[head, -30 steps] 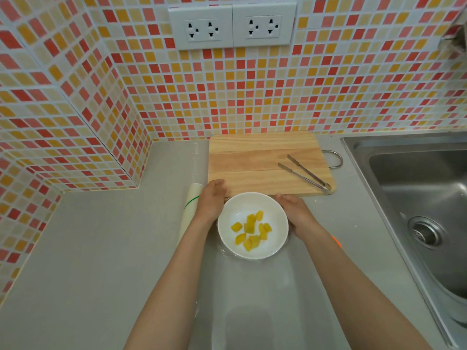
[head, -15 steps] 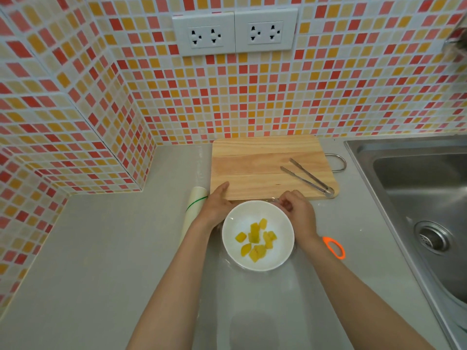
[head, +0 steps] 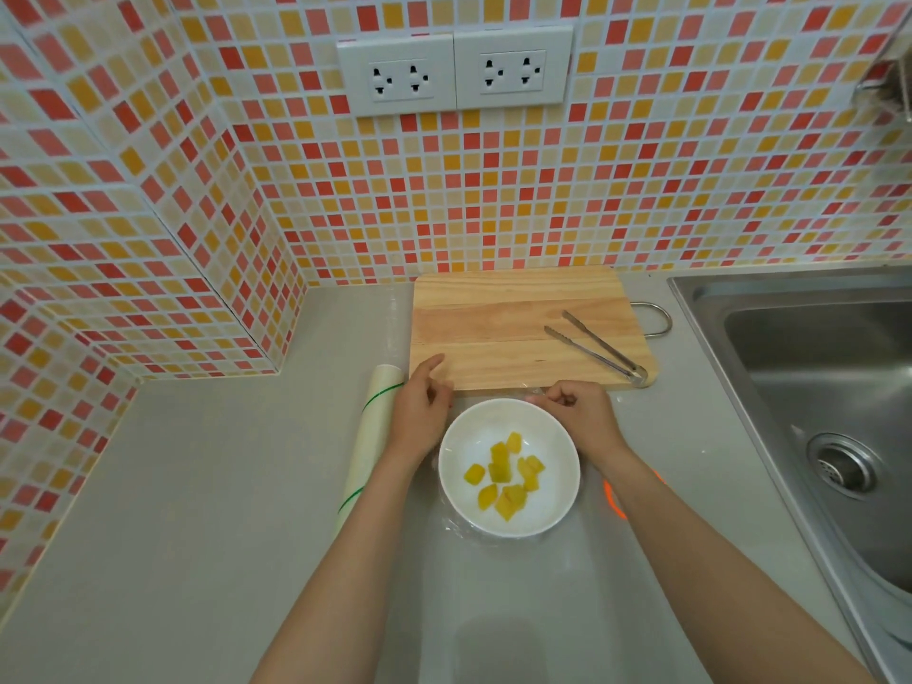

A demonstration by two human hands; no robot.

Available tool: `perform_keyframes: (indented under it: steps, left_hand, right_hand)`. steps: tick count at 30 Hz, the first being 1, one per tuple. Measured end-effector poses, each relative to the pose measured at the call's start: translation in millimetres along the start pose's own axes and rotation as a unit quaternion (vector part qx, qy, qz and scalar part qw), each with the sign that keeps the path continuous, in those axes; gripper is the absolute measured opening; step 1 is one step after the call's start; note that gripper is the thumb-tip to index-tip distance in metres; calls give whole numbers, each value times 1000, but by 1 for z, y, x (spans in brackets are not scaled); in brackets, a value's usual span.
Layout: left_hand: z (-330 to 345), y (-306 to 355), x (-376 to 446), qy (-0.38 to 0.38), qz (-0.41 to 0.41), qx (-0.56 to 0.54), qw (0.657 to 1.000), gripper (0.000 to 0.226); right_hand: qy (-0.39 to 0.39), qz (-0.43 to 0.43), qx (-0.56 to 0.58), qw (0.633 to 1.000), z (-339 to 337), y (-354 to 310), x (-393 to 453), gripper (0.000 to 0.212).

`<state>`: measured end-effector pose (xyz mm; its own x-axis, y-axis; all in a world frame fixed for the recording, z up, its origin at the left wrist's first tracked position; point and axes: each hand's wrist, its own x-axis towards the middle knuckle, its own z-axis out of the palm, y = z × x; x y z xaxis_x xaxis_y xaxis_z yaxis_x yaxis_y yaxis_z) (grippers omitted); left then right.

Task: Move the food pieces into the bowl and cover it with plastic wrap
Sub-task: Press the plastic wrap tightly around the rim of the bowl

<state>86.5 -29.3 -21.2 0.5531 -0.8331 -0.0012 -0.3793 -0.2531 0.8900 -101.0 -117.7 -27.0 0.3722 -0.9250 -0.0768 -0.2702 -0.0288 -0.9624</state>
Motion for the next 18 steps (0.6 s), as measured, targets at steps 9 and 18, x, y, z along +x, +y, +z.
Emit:
perform_keyframes:
  steps: [9, 18]
  left_hand:
    - [-24, 25, -62, 6, 62, -193, 979, 39]
    - [1, 22, -92, -26, 22, -262, 964, 37]
  right_hand:
    - [-35, 137, 34, 989, -40, -28, 3, 24]
    - [-124, 16, 129, 984, -3, -46, -56, 56]
